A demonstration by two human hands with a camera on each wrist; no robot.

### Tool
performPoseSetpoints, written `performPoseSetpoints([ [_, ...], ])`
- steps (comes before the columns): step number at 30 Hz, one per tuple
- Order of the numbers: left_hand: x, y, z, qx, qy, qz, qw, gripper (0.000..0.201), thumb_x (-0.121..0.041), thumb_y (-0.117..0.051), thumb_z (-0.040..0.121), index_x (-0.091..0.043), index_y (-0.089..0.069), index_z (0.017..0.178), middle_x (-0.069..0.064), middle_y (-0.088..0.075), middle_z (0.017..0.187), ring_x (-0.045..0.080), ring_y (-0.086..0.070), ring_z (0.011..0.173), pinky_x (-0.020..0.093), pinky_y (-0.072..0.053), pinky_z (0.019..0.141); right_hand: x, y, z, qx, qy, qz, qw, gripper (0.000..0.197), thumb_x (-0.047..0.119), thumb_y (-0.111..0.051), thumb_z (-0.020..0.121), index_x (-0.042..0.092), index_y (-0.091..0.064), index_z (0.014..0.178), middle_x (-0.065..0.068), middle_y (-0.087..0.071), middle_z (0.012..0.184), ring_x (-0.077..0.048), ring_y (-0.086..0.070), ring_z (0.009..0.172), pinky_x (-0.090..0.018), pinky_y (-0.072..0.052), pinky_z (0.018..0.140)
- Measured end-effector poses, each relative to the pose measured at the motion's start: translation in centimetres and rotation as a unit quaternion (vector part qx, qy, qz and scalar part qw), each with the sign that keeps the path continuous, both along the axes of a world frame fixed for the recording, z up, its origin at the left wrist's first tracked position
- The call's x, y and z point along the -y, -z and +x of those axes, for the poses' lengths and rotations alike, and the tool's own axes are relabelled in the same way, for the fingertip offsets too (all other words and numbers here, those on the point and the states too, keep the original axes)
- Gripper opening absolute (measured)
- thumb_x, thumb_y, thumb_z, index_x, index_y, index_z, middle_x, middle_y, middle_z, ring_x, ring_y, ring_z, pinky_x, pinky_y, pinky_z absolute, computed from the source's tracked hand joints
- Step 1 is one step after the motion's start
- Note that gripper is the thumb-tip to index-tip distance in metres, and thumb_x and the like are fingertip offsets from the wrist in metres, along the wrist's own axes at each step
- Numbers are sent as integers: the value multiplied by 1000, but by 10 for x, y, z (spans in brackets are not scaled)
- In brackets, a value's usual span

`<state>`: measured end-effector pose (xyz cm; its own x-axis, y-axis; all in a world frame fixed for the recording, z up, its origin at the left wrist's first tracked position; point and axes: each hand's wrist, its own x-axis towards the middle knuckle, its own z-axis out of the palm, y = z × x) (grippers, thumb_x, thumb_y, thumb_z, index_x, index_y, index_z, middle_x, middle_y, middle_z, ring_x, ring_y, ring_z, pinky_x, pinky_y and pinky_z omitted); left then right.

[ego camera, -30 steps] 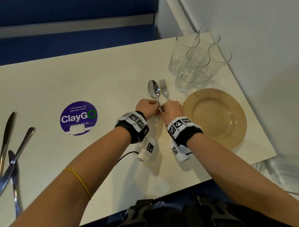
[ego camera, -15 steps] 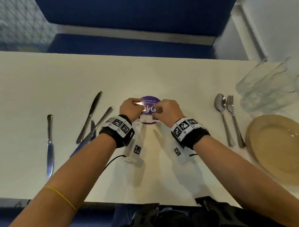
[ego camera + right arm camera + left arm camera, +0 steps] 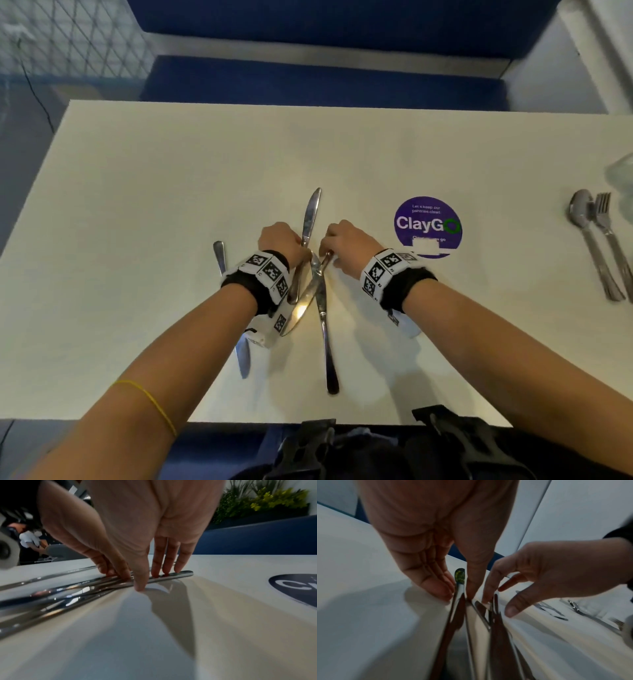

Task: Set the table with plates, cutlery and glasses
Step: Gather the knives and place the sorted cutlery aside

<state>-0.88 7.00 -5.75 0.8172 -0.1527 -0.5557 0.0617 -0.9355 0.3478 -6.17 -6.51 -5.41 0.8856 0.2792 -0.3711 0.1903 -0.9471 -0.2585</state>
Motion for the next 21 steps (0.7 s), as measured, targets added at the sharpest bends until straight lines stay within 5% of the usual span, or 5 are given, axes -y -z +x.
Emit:
performPoseSetpoints([
  [2,2,-1,2,-2,10,7,1000,16,-21,-68,77,-12,-62,66,0,-53,61,18,-54,64,19,-38,47,-4,0,3,14,-33,-22,999,26,4,-53,91,12,-62,114,-9,-55,117,-28,-46,113,-33,-36,88],
  [6,5,-3,2,12,52,23,998,38,-20,-63,79,-12,-37,52,0,-40,53,15,-40,49,22,-28,42,-7,-4,9,-3,-81,-83,993,23,15,-50,94,15,-57,115,-6,-52,121,-25,-42,117,-33,-35,89],
  [15,-15,-9,17,4,17,-54,998,40,-23,-43,97,-9,-44,60,6,-50,68,24,-50,75,28,-38,59,-13,-9,21,-56,-192,-154,968,25,11,-52,91,13,-51,117,-3,-48,124,-24,-43,116,-32,-38,88],
  [18,-28,-21,26,38,-42,-118,991,34,-23,-37,100,-5,-66,97,13,-65,97,26,-59,84,29,-42,72,-13,-9,22,-70,-201,-145,966,22,6,-48,92,13,-49,113,-5,-53,117,-25,-48,110,-30,-36,79],
  [21,-46,-25,32,89,-120,-164,975,36,-19,-32,101,-9,-62,119,12,-61,125,32,-61,108,29,-47,85,-8,-11,18,-92,-144,-94,981,22,4,-48,92,13,-52,112,-7,-55,113,-27,-53,106,-33,-41,80],
])
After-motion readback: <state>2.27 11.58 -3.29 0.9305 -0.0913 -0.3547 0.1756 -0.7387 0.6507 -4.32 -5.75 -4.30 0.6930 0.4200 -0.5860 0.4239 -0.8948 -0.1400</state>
